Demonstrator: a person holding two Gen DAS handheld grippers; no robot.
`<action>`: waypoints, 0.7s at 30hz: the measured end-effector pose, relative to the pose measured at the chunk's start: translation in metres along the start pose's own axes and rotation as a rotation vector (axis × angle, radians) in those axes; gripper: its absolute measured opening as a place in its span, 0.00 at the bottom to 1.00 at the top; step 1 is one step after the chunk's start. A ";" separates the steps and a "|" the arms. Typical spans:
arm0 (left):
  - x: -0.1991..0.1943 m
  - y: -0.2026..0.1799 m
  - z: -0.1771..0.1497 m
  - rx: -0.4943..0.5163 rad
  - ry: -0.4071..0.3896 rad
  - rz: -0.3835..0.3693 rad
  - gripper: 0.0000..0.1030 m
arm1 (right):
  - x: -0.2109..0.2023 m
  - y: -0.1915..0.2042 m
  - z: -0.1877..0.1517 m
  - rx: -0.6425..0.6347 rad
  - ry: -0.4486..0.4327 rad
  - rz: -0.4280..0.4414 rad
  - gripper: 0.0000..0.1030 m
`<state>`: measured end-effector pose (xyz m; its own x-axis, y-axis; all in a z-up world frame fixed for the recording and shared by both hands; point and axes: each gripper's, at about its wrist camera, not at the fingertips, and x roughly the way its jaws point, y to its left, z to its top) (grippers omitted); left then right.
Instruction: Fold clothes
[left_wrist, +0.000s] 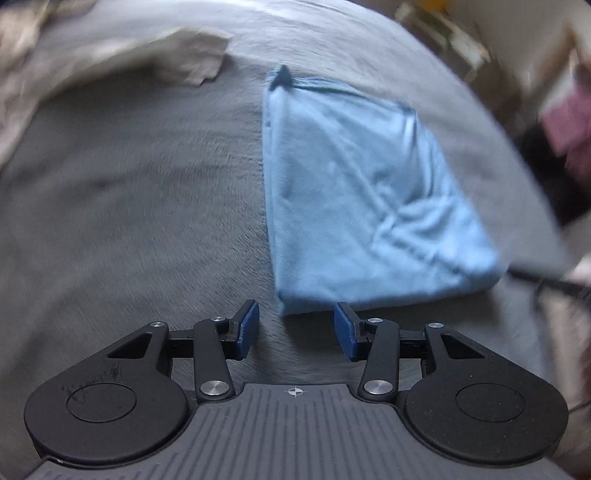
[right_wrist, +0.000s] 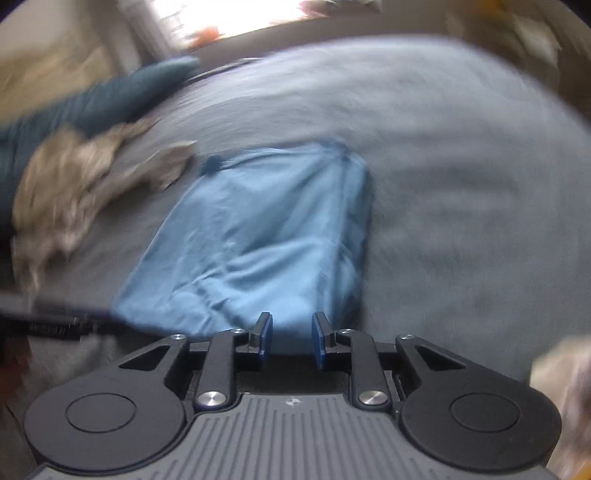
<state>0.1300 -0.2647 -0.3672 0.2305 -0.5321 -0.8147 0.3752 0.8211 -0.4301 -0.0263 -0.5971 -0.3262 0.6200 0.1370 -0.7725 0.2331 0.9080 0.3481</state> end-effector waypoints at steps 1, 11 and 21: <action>0.001 0.004 -0.001 -0.051 0.000 -0.028 0.46 | 0.002 -0.018 -0.002 0.130 0.028 0.040 0.40; 0.025 0.022 -0.001 -0.303 -0.060 -0.124 0.52 | 0.051 -0.090 -0.016 0.706 0.098 0.286 0.56; 0.028 0.010 0.002 -0.316 -0.115 -0.059 0.09 | 0.070 -0.076 -0.002 0.669 0.133 0.245 0.13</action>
<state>0.1425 -0.2715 -0.3931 0.3230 -0.5855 -0.7435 0.0980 0.8021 -0.5891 -0.0019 -0.6558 -0.4072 0.6266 0.3913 -0.6739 0.5340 0.4142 0.7371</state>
